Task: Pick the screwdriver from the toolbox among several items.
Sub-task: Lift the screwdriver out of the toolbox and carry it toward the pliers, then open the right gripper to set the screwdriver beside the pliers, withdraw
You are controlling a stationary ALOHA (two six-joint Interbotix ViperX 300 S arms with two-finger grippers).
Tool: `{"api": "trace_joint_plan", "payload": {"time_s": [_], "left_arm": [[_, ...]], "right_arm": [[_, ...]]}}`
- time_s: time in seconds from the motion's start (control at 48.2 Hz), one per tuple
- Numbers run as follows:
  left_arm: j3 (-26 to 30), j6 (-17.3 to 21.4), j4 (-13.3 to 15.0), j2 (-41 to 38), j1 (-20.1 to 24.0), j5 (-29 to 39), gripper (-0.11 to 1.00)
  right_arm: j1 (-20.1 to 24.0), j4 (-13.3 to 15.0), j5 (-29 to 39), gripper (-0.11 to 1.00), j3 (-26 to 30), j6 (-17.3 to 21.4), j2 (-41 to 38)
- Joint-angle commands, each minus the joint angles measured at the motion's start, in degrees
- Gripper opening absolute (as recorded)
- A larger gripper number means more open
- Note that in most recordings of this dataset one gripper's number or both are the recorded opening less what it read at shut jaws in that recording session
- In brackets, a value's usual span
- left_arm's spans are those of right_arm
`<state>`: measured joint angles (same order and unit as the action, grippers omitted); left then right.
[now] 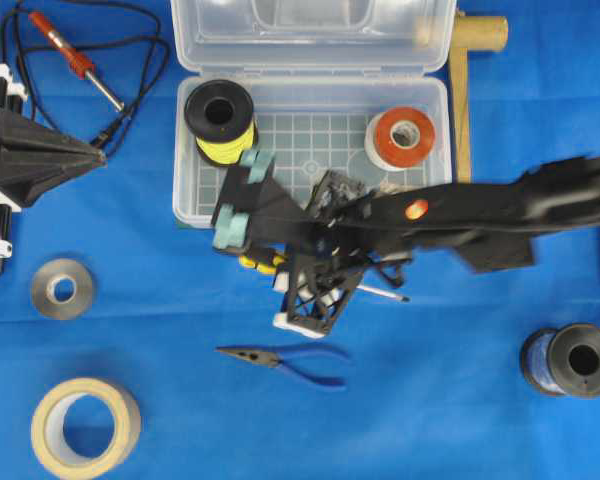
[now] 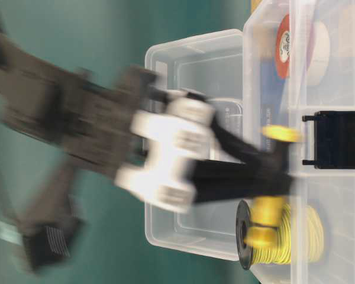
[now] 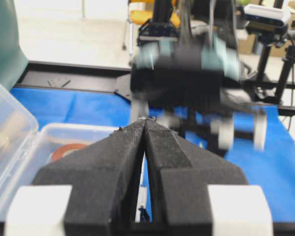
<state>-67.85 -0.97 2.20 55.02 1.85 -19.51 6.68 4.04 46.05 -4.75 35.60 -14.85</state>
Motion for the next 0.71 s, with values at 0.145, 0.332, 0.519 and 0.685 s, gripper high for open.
{"api": "trace_joint_plan", "payload": {"time_s": [0.145,0.332,0.519,0.685], "left_arm": [[0.62,-0.09,0.09,-0.26,0.18,-0.53,0.00],[0.70,-0.09,0.09,-0.26,0.18,-0.53,0.00],[0.53,-0.09,0.09,-0.26,0.18,-0.53,0.00],[0.44,-0.09,0.18,-0.18,0.18,-0.44,0.00]], "right_arm": [[3.08,0.00,-6.42,0.25,3.34,1.14,-5.63],[3.87,-0.79,-10.55,0.25,3.25,1.41,-8.96],[3.87,-1.05,-10.90,0.25,3.25,1.41,-10.81],[3.87,-0.97,-10.55,0.26,3.08,1.32,-10.90]]}}
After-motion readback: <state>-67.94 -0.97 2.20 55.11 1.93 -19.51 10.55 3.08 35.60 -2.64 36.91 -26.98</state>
